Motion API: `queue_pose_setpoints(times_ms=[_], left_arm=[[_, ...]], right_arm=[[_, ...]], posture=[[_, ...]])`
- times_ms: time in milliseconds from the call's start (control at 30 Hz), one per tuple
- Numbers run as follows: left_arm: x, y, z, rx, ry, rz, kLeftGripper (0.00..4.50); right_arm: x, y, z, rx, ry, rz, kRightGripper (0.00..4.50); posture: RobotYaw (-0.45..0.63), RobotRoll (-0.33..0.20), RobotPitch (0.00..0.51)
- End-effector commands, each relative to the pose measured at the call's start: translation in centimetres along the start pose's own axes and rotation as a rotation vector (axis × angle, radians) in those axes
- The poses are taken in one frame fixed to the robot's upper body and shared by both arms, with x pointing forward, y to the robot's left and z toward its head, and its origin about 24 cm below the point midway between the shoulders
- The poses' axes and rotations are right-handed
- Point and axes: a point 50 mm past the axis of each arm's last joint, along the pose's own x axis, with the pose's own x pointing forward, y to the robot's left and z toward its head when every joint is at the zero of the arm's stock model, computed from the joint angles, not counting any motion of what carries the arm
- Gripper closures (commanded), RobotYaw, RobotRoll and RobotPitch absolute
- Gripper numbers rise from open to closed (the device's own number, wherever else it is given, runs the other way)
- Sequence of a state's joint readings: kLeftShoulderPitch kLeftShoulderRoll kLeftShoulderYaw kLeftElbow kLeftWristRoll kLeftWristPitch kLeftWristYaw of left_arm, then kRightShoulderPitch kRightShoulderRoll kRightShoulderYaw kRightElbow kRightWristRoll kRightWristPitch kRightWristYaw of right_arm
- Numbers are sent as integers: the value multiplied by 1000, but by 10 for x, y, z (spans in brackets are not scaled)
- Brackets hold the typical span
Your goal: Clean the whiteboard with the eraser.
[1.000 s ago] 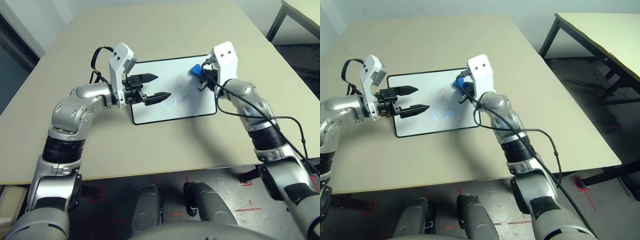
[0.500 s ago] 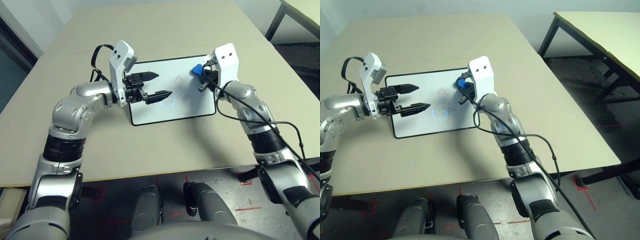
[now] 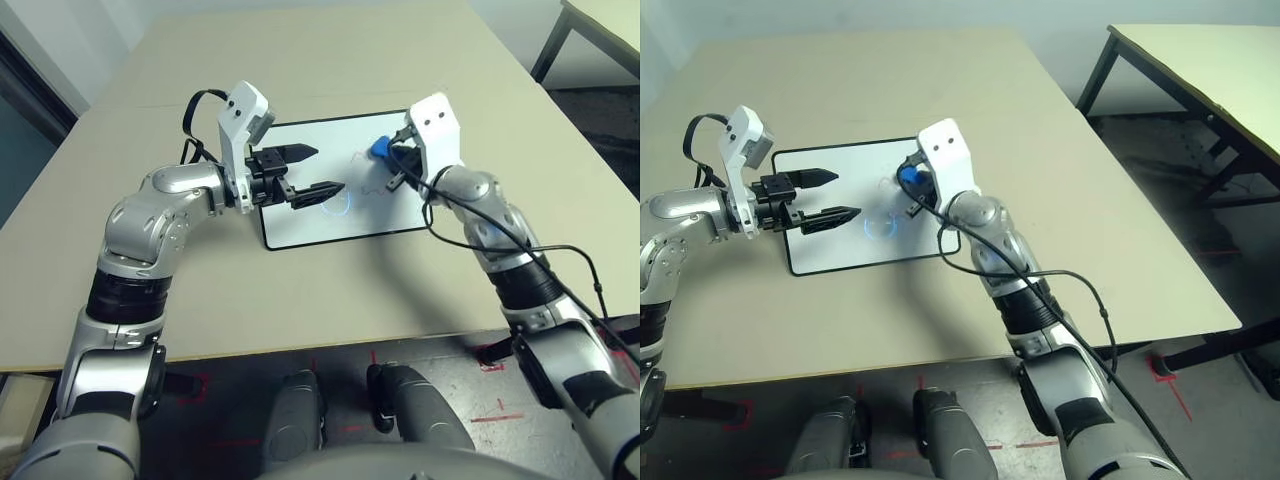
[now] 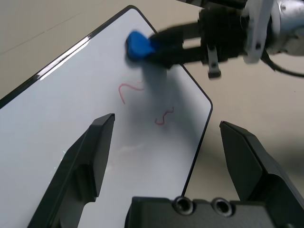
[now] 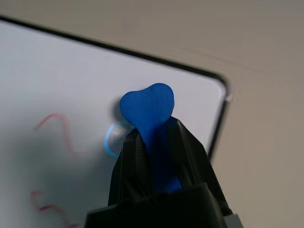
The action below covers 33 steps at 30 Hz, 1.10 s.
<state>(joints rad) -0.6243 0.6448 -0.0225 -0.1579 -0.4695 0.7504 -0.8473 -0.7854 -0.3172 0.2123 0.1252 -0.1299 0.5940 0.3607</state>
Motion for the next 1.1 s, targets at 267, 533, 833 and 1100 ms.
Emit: queue_pose_setpoints(times_ms=[267, 533, 833, 1100], left_arm=[[1, 0, -1, 3, 5, -1, 0], [1, 1, 0, 6, 7, -2, 0], [1, 1, 1, 10, 5, -3, 0], [2, 1, 1, 9, 3, -3, 0]], right_arm=[[-3, 15, -30, 23, 74, 16, 3850], [-10, 46, -46, 34, 112, 131, 3856], [-3, 31, -30, 16, 59, 77, 3856], [3, 8, 12, 16, -79, -3, 3860]], posture=[[25, 0, 128], [22, 0, 129], [23, 0, 126], [22, 0, 125]])
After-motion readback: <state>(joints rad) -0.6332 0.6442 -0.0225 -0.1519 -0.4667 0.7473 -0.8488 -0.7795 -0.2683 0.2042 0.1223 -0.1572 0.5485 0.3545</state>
